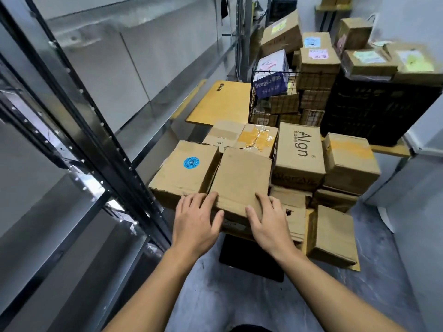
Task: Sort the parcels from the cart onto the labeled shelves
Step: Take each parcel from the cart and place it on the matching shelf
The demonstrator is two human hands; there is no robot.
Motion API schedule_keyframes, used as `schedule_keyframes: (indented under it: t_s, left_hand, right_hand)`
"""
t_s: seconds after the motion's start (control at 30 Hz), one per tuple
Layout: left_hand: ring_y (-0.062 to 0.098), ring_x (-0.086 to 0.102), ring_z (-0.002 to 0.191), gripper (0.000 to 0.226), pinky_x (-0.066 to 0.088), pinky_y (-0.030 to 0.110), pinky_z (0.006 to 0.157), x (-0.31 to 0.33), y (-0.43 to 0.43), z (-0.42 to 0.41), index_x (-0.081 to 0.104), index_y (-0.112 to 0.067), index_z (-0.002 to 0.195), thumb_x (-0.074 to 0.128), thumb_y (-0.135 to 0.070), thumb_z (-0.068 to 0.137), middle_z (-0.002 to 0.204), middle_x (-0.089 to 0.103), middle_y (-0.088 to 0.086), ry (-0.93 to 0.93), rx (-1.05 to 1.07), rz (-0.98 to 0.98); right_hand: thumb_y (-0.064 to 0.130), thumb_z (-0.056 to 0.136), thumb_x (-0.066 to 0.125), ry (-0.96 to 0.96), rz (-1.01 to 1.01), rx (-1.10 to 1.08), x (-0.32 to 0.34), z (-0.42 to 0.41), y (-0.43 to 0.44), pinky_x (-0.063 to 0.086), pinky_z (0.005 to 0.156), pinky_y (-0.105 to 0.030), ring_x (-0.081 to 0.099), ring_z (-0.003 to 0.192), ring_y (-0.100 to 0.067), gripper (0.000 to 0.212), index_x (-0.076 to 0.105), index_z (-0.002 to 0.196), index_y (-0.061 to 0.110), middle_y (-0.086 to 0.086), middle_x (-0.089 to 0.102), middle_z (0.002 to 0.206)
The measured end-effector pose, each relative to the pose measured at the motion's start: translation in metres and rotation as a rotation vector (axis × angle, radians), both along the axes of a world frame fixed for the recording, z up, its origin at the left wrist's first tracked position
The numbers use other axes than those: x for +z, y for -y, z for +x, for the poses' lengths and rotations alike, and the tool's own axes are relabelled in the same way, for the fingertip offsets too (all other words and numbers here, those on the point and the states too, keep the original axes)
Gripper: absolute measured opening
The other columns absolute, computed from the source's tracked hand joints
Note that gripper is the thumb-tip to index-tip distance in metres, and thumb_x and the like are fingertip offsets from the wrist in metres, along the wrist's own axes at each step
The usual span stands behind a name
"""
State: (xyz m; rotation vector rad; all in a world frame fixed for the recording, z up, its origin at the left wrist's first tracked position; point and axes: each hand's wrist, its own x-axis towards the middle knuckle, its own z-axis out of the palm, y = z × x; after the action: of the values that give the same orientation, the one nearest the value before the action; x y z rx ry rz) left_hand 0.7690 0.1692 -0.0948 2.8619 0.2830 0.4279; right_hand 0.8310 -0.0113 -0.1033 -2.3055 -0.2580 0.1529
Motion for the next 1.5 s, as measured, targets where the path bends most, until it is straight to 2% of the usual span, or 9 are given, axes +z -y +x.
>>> schedule_keyframes:
  t_s: [0.23,0.43,0.57,0.73,0.87,1.0,1.17,1.3,1.5]
  left_hand:
    - [0.009,0.038,0.123,0.053,0.030,0.022,0.102,0.008,0.033,-0.004,0.045,-0.024,0.141,0.052,-0.043,0.092,0.135,0.037,-0.004,0.100,-0.046,-0.448]
    - [0.000,0.050,0.116,0.040,0.039,0.009,0.094,0.019,0.069,-0.013,0.058,-0.025,0.129,0.055,-0.036,0.090,0.123,0.049,-0.010,0.263,-0.029,-0.716]
    - [-0.004,0.055,0.107,0.024,0.046,0.018,0.090,0.020,0.091,-0.012,0.063,-0.031,0.119,0.053,-0.031,0.097,0.114,0.057,-0.014,0.351,0.119,-0.869]
    - [-0.004,0.053,0.111,0.022,0.046,0.031,0.101,0.016,0.112,-0.012,0.061,-0.039,0.117,0.057,-0.035,0.096,0.117,0.054,-0.019,0.235,0.185,-0.971]
    - [0.002,0.055,0.121,0.066,0.044,0.032,0.105,0.016,0.126,-0.020,0.054,-0.040,0.133,0.062,-0.072,0.076,0.135,0.054,-0.010,0.123,0.098,-1.243]
    - [0.003,0.065,0.102,0.061,0.053,0.023,0.082,0.019,0.144,-0.032,0.047,-0.030,0.139,0.062,-0.041,0.081,0.126,0.059,0.002,0.173,0.055,-1.485]
    - [0.026,0.063,0.111,0.034,0.054,0.042,0.092,0.015,0.150,-0.046,0.063,-0.040,0.119,0.068,-0.028,0.088,0.125,0.057,0.011,0.341,0.098,-1.422]
    - [0.018,0.058,0.119,0.042,0.052,0.046,0.097,0.019,0.160,-0.052,0.060,-0.043,0.121,0.067,-0.031,0.082,0.133,0.052,0.001,0.398,0.121,-1.295]
    - [-0.009,0.052,0.114,0.045,0.044,0.006,0.085,0.038,0.172,-0.052,0.052,-0.036,0.126,0.068,-0.028,0.085,0.126,0.048,-0.008,0.468,0.097,-0.929]
  right_hand:
    - [0.034,0.100,0.056,-0.002,0.226,-0.114,0.008,0.007,0.014,0.029,0.101,-0.019,0.047,0.128,-0.017,0.042,0.054,0.139,0.017,-0.005,0.048,0.140]
    - [0.028,0.096,0.065,0.045,0.337,-0.133,0.020,0.008,0.057,0.036,0.103,-0.024,0.050,0.120,-0.011,0.035,0.061,0.129,0.022,0.002,0.052,0.128]
    - [0.024,0.095,0.066,0.085,0.428,-0.096,0.026,0.007,0.088,0.040,0.105,-0.028,0.052,0.116,-0.004,0.030,0.059,0.124,0.031,0.008,0.053,0.123]
    - [0.021,0.097,0.062,0.034,0.501,-0.060,0.019,0.001,0.117,0.042,0.109,-0.033,0.047,0.118,0.010,0.030,0.056,0.123,0.035,0.007,0.052,0.128]
    - [0.014,0.099,0.059,-0.043,0.614,-0.062,0.015,-0.005,0.136,0.043,0.112,-0.039,0.051,0.121,0.005,0.034,0.058,0.127,0.033,0.007,0.056,0.133]
    - [0.014,0.101,0.055,-0.054,0.605,0.007,0.016,-0.012,0.148,0.040,0.114,-0.039,0.049,0.124,0.003,0.037,0.059,0.127,0.040,0.016,0.053,0.132]
    - [0.032,0.103,0.051,-0.074,0.458,0.109,0.030,-0.013,0.153,0.038,0.112,-0.035,0.047,0.121,0.001,0.029,0.055,0.130,0.041,0.011,0.051,0.136]
    - [0.067,0.089,0.046,-0.048,0.358,0.211,0.041,-0.012,0.151,0.035,0.110,-0.030,0.043,0.129,-0.007,0.060,0.052,0.139,0.035,0.003,0.046,0.146]
    - [0.090,0.066,0.057,-0.162,0.473,0.275,0.047,-0.009,0.146,0.047,0.107,-0.045,0.054,0.127,-0.010,0.085,0.044,0.137,0.047,0.009,0.057,0.138]
